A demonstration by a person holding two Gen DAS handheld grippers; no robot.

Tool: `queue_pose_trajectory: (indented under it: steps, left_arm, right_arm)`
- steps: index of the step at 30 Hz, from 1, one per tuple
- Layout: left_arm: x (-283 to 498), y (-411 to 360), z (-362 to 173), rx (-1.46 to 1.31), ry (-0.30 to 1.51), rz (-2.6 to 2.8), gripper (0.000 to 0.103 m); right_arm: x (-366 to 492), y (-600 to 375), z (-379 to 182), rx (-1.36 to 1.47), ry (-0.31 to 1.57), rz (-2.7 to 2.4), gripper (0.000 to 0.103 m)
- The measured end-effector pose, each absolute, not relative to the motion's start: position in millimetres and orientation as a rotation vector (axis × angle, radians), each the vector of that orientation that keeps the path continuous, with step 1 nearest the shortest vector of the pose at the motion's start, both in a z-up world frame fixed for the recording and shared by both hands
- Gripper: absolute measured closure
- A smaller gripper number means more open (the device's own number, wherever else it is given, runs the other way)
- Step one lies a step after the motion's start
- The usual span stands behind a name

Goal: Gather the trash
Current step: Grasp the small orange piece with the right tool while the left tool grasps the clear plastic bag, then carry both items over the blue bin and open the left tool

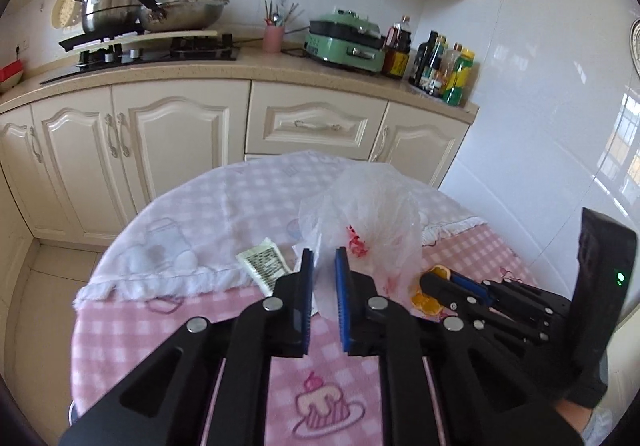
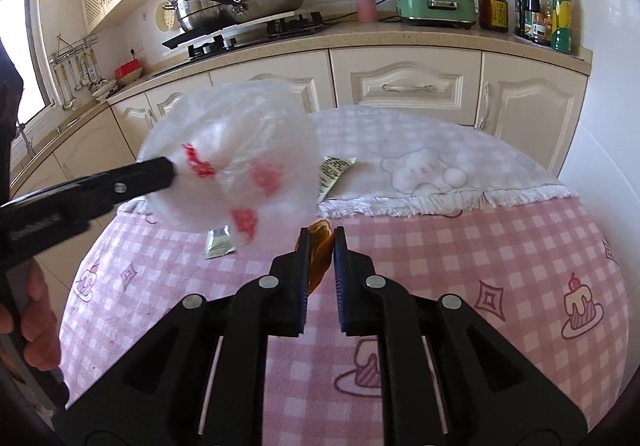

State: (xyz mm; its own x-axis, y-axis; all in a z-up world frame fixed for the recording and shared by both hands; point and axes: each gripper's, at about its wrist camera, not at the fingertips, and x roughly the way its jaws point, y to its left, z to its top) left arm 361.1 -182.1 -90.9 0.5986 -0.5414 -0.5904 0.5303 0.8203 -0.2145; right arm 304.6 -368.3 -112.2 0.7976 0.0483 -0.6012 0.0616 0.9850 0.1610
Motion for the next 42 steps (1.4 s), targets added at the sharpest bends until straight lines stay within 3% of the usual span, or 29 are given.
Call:
queue_pose_trajectory:
  steps: [10, 19, 30, 42]
  left_arm:
    - [308, -60, -60, -0.103, 0.571, -0.470, 0.094]
    - [266, 77, -72, -0.212, 0.543, -0.295, 0.095]
    - [243, 232, -176, -0.351, 0.711, -0.037, 0.101]
    - [293, 301, -306, -0.435, 0.903, 0.074, 0.100]
  right_arm:
    - [266, -289, -55, 0.164, 0.547, 0.174, 0.092]
    - [264, -155, -49, 0.155, 0.558, 0.424, 0.092]
    - [296, 26, -145, 0.130, 0.797, 0.644, 0.092]
    - [345, 115, -282, 0.045, 1.048, 0.607, 0.092]
